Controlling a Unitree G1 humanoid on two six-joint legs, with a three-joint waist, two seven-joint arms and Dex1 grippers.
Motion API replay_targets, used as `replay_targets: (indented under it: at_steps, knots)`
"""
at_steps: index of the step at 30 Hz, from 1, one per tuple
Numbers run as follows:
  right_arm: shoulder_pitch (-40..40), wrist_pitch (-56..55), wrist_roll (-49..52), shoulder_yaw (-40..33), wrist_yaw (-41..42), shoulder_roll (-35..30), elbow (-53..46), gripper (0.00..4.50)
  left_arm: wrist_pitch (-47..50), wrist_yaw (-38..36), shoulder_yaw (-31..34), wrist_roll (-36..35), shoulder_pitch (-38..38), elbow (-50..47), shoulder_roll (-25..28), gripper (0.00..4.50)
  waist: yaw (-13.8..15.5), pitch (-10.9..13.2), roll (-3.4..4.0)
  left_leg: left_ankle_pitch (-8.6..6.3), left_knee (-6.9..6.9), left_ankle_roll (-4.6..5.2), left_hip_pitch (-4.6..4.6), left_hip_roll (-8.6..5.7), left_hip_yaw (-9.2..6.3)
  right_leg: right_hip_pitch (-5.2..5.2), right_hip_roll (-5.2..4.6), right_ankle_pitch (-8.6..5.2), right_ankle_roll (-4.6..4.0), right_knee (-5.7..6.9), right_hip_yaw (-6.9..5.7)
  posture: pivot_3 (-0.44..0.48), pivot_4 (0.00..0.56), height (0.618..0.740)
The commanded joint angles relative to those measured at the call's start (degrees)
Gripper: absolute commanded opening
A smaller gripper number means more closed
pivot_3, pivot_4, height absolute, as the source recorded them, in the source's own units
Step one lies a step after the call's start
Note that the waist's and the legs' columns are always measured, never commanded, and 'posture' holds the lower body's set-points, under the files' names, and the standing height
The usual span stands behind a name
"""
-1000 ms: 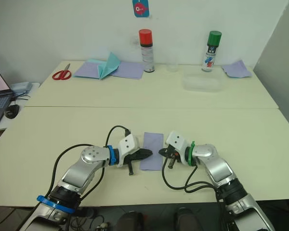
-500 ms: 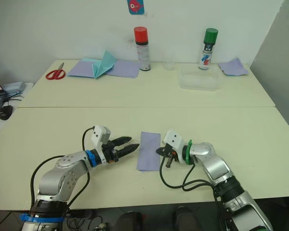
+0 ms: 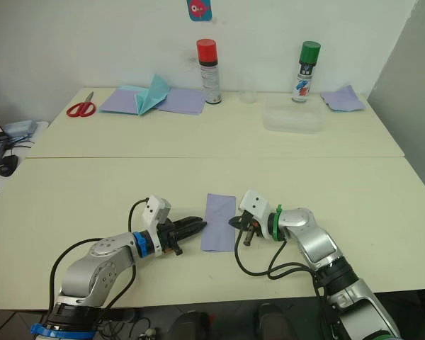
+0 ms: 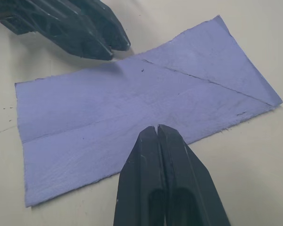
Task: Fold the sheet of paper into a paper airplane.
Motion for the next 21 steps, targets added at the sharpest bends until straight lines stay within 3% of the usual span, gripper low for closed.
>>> replay_targets:
  at_steps: [1,21]
  knots:
    - [0.14,1.18,-1.36,-0.07,-1.02,-0.39,1.93,0.0,-0.25,-0.09,0.72,-0.2,-0.51,-1.49,1.22,0.02,0.0,0.0,0.0,0.0,0.0,0.0,0.0,0.0,0.0,0.0,0.0,0.0,0.0,-0.01,0.01,0.0,0.15,0.74]
    - [-0.09,1.46,-1.31,-0.13,-1.55,0.25,1.99,0.0,-6.31,-2.67,-6.99,8.64,-2.83,2.38,3.84,0.02,0.05,0.01,0.0,0.0,-0.04,0.0,0.0,-0.02,0.02,-0.01,-0.1,-0.01,-0.01,-0.04,0.02,0.0,0.15,0.74]
